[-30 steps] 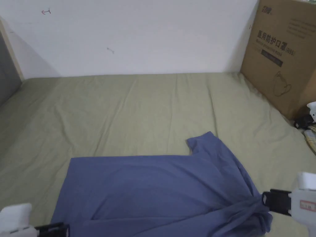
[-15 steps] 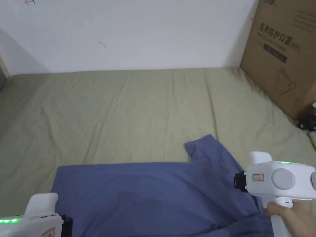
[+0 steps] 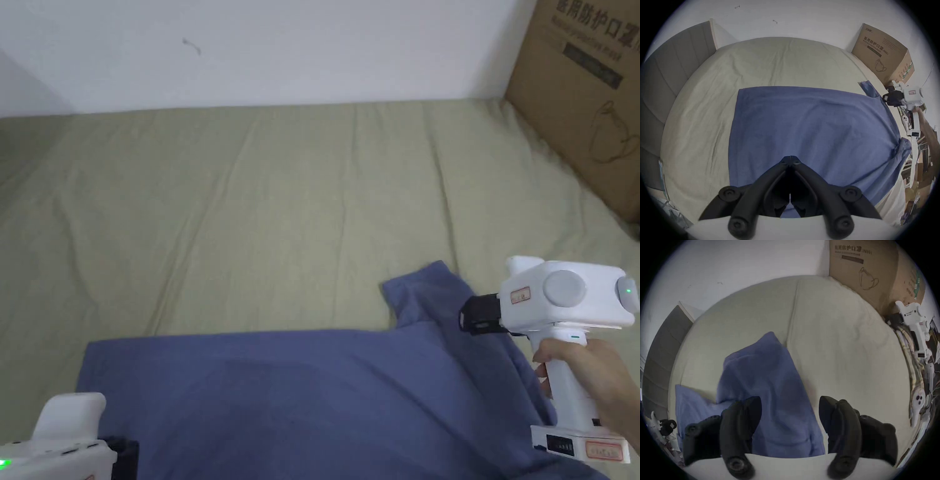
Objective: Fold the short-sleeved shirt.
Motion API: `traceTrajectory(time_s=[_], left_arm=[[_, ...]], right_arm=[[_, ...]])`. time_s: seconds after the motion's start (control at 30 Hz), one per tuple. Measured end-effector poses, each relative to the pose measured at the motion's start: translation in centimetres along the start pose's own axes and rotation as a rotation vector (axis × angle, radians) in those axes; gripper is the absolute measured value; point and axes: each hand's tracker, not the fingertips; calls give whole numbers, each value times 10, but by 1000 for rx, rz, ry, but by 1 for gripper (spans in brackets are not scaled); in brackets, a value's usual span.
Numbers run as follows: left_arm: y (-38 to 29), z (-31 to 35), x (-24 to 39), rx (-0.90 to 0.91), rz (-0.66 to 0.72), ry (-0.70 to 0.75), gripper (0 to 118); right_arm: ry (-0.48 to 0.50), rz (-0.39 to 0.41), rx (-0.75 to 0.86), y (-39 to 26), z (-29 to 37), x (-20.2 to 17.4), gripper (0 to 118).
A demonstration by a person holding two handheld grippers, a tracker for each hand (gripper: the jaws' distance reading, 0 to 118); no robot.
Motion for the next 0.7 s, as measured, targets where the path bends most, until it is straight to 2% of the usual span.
traceTrajectory(time_s=[0.1, 0.17, 0.2, 0.23, 0.27, 0.3, 0.43, 0.5, 0.53, 0.57, 0.6, 0.63, 0.67, 0.7], left_arm=[[1, -4, -1, -12, 2, 3, 0], [1, -6, 0, -20, 3, 3, 0], [2, -7, 0, -21, 2, 2, 0], [2, -7, 0, -23, 0, 1, 0], [2, -8, 0, -25, -2, 1, 0], [3, -8, 1, -24, -6, 1, 0], [8, -9, -2, -17, 5, 3, 0], [15, -11, -8, -4, 19, 2, 0], [19, -13, -12, 7, 24, 0, 7], [27, -16, -18, 17, 34, 10, 27], [35, -19, -24, 22, 44, 19, 60], [44, -22, -30, 35, 63, 28, 103], [54, -29, -38, 34, 78, 26, 117], [66, -37, -43, 27, 97, 17, 118]], right_arm=[[-8, -15, -46, -6, -10, 0, 78], [-28, 21, -18, -10, -7, -4, 68], [-41, 52, -9, -11, -1, -7, 59], [-45, 80, 2, -12, 2, -8, 33], [-43, 99, 8, -13, 5, -7, 0], [-2, 73, 7, -12, 7, -6, 0], [-17, 75, 7, -28, 12, -6, 0], [-7, 85, 20, -11, 28, -14, 0], [-4, 96, 27, -10, 32, -16, 0], [-4, 108, 32, -10, 36, -17, 0], [-9, 112, 36, -6, 28, -14, 0], [-9, 113, 38, -5, 27, -12, 0], [-9, 108, 38, -3, 27, -10, 0], [-5, 97, 35, -3, 26, -8, 0]])
